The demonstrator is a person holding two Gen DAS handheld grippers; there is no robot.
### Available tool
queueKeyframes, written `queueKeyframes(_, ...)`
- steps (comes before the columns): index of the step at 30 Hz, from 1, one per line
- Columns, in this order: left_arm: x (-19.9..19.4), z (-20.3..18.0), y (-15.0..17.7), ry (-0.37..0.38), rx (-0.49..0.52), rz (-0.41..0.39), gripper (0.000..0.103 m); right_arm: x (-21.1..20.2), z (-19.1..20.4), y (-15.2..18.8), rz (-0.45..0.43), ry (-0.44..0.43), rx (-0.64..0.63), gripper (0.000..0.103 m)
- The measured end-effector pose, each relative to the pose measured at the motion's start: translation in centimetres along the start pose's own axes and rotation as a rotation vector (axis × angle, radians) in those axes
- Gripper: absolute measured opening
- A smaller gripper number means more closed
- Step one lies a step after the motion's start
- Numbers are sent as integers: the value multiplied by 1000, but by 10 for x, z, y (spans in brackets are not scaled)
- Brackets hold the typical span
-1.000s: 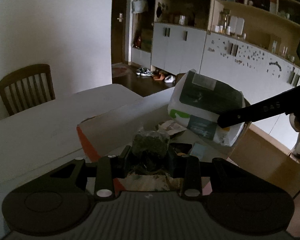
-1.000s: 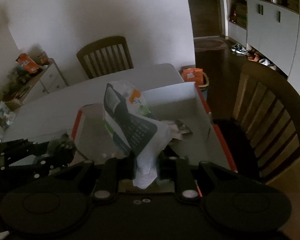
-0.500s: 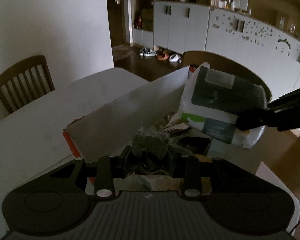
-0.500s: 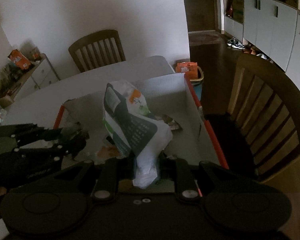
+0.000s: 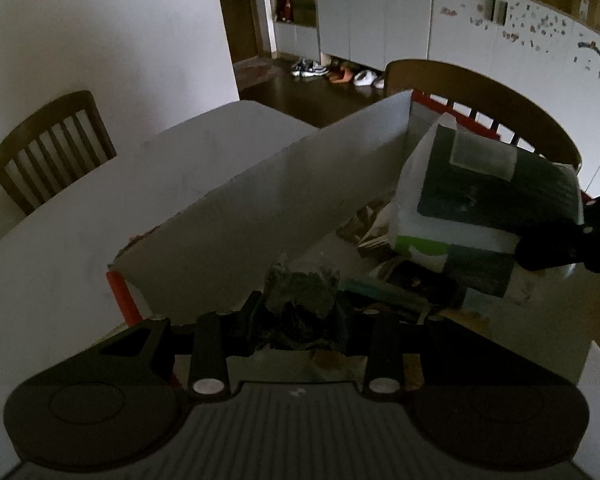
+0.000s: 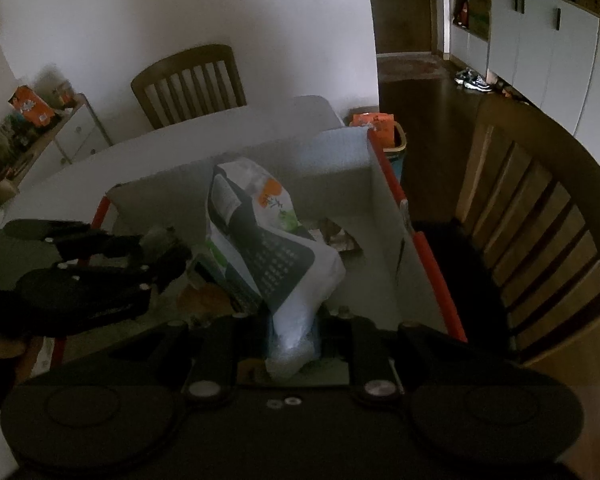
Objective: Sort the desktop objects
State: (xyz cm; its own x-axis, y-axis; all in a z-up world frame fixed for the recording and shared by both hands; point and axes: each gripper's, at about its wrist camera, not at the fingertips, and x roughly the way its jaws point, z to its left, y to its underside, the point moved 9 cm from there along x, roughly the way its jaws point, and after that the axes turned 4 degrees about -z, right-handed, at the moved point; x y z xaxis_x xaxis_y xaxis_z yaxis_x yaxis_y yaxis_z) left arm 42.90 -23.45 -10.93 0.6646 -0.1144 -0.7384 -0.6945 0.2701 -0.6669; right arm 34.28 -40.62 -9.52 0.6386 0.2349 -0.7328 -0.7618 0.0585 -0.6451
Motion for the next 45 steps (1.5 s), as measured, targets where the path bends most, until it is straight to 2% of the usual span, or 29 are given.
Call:
queueKeyframes(14, 23, -5, 12, 1, 17, 148, 35, 16, -2, 11, 37, 4, -20, 18)
queueKeyframes(27, 26, -7, 15, 35, -2, 194, 36, 20, -3, 9, 47, 2, -28, 24)
queueKeyframes(30, 25, -7, 14, 38, -1, 190, 40, 20, -3, 9, 48, 3, -30, 26)
queueKeyframes(38, 18, -18, 10, 41, 18, 169, 67, 18, -6, 9, 48, 11, -30, 31)
queueKeyframes(45, 12, -25, 10, 42, 23, 162, 69, 11, -7, 8, 37, 11, -37, 41)
